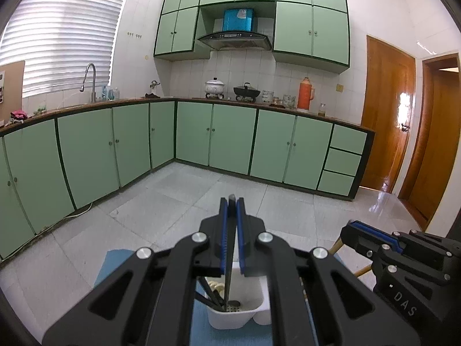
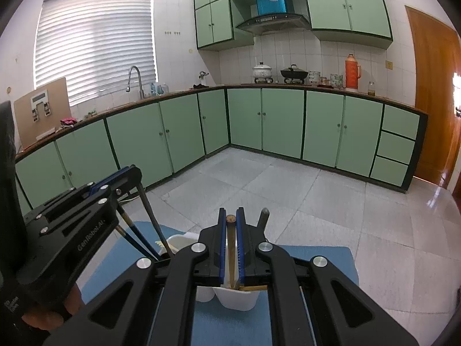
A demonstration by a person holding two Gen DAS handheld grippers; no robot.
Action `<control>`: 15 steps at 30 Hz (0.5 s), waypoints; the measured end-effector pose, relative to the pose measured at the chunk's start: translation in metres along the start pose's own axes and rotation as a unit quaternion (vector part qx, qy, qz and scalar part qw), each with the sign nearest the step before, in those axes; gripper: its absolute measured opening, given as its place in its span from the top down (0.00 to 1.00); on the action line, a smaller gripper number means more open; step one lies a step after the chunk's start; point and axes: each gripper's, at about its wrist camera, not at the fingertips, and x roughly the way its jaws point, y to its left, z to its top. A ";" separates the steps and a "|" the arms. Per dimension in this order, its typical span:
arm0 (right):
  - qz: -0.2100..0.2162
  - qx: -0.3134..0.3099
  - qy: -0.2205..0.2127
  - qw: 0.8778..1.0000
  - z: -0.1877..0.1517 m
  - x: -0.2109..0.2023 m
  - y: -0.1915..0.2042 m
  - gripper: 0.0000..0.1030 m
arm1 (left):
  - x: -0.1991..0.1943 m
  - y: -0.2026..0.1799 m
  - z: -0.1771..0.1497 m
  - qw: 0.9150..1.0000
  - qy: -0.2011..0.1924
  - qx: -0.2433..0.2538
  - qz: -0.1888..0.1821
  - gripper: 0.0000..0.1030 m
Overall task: Organize utensils
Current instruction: 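Lower both chopsticks into the holder and open both tools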
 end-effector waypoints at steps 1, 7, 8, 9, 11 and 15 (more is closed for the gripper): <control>-0.001 -0.001 0.003 1.000 -0.002 0.001 0.000 0.94 | 0.001 0.001 -0.002 1.000 0.003 -0.001 0.000 0.95; -0.003 -0.002 0.007 1.000 -0.006 0.002 -0.001 0.93 | 0.005 0.003 -0.007 1.000 0.012 0.000 0.001 0.95; -0.002 -0.002 0.008 1.000 -0.006 0.002 -0.001 0.93 | 0.005 0.003 -0.008 1.000 0.014 0.000 0.001 0.95; -0.003 -0.004 0.008 1.000 -0.006 0.002 0.000 0.93 | 0.005 0.004 -0.009 1.000 0.016 0.000 0.002 0.95; -0.005 -0.006 0.012 1.000 -0.006 0.002 0.000 0.92 | 0.007 0.004 -0.009 1.000 0.020 0.000 0.003 0.95; 0.000 -0.003 0.006 1.000 -0.006 -0.005 -0.002 0.88 | 0.007 0.008 -0.011 1.000 0.026 -0.001 0.004 0.94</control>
